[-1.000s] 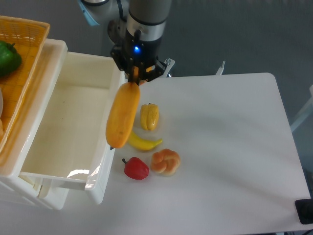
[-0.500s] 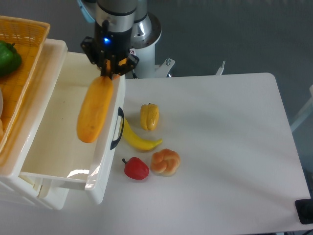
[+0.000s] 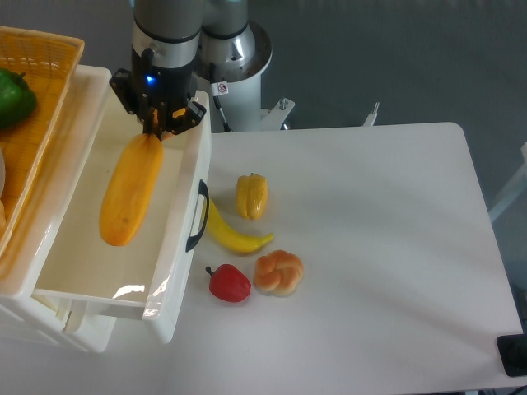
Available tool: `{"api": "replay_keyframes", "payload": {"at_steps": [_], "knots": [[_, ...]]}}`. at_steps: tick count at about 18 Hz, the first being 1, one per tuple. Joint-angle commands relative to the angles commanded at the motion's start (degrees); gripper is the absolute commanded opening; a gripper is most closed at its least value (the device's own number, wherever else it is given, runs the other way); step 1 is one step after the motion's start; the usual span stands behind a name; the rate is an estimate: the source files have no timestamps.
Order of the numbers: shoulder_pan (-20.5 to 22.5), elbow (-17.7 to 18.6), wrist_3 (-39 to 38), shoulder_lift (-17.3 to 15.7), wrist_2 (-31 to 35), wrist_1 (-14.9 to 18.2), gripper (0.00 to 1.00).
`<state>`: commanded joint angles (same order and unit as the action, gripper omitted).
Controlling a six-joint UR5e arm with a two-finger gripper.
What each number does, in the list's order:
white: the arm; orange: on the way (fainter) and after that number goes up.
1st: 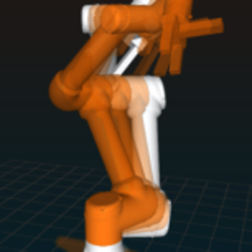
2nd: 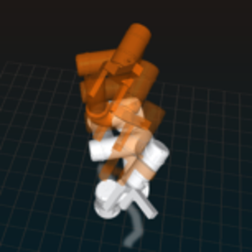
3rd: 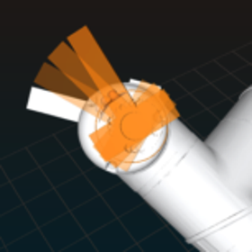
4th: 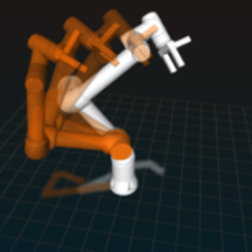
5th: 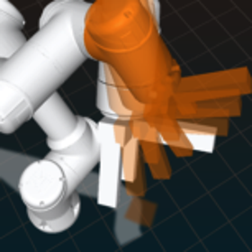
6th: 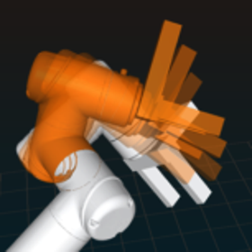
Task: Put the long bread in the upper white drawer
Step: 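Lower the bread into the drawer and open the gripper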
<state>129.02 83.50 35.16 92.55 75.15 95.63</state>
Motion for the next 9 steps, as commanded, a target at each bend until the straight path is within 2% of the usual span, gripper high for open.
{"api": "replay_keyframes", "payload": {"at_steps": [1, 3, 5, 7, 8, 9], "knots": [[-0.1, 0.0, 0.1, 0.1, 0.0, -0.1, 0.46], [-0.1, -0.1, 0.0, 0.5, -0.2, -0.7, 0.51], [-0.1, -0.1, 0.0, 0.6, -0.2, -1.1, 0.74], [-0.5, -0.1, 0.0, 0.5, -0.2, -1.2, 0.76], [-0.6, -0.1, 0.0, 0.6, -0.2, -1.3, 0.85], [-0.6, -0.1, 0.0, 0.6, -0.2, -1.6, 0.87]]}}
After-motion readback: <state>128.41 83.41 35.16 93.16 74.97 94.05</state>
